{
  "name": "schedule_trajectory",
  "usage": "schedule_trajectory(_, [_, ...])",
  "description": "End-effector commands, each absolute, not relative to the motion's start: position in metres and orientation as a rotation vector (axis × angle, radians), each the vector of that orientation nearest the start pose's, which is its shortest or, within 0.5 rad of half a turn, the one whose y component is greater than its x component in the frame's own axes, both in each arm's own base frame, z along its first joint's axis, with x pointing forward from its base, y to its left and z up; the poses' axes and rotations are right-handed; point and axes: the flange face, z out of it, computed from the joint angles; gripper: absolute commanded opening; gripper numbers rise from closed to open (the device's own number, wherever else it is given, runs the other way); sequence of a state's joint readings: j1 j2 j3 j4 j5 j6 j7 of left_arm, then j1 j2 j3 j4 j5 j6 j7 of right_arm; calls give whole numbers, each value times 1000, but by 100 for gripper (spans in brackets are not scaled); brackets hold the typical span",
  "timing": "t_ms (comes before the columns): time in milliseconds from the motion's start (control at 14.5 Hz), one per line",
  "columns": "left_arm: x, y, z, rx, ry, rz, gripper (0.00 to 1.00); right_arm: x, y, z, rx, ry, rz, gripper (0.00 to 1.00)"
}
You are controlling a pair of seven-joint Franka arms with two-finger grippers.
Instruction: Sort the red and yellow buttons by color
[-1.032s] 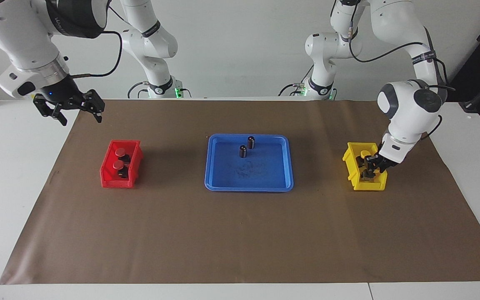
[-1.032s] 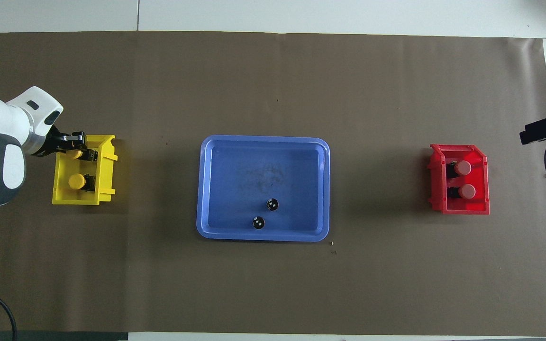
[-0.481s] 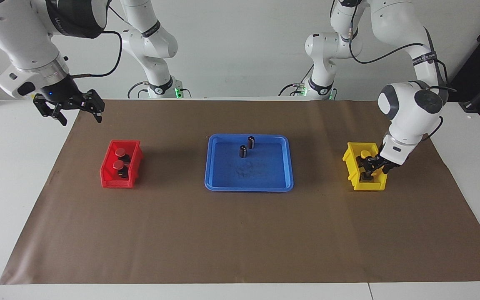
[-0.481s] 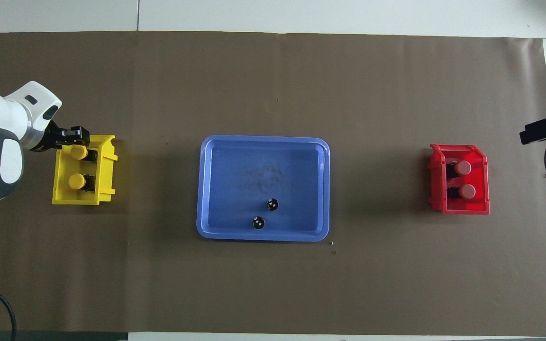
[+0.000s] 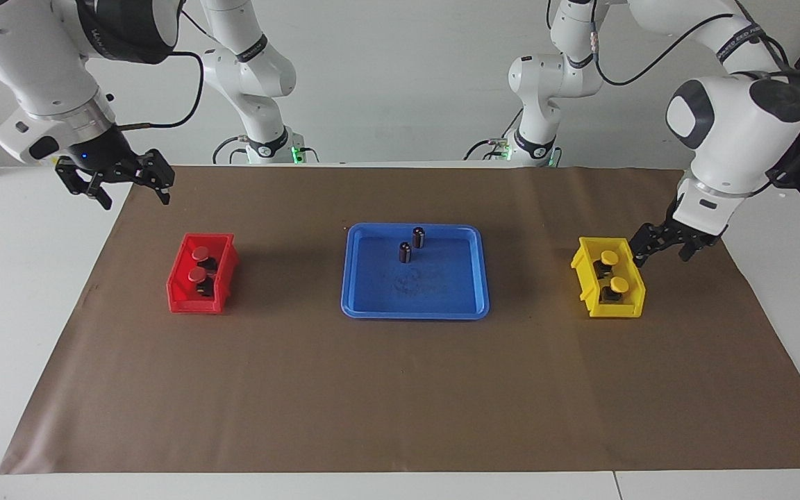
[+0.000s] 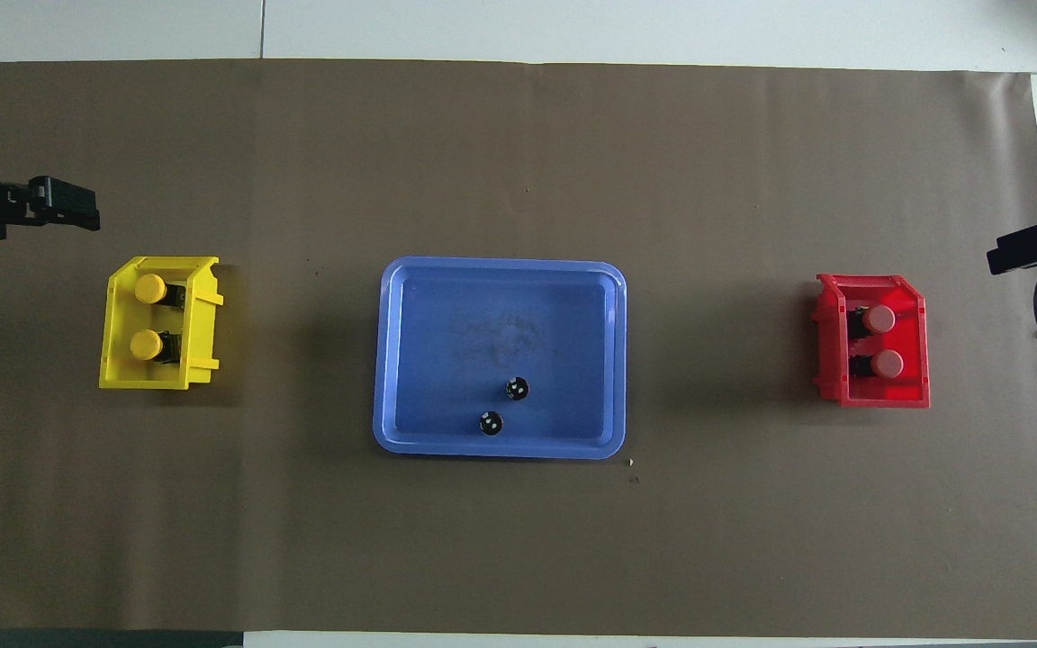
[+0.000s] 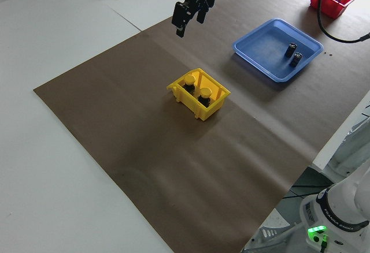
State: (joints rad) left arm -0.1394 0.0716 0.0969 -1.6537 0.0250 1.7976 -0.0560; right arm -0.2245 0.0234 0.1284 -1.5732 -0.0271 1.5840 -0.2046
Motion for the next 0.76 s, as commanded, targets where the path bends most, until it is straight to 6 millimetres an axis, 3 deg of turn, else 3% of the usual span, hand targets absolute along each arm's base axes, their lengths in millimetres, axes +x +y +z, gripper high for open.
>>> schedule_trajectory(0, [580, -24, 615, -3152, 26, -27, 100, 560, -59, 611, -3174, -157, 25, 100])
schedule_trajectory(206, [569, -30, 616, -3156, 125, 79, 100, 560, -59, 611, -3174, -157, 28, 100])
schedule_trajectory(688, [560, -47, 637, -3154, 266, 14, 100, 560, -59, 611, -3174, -157, 25, 100])
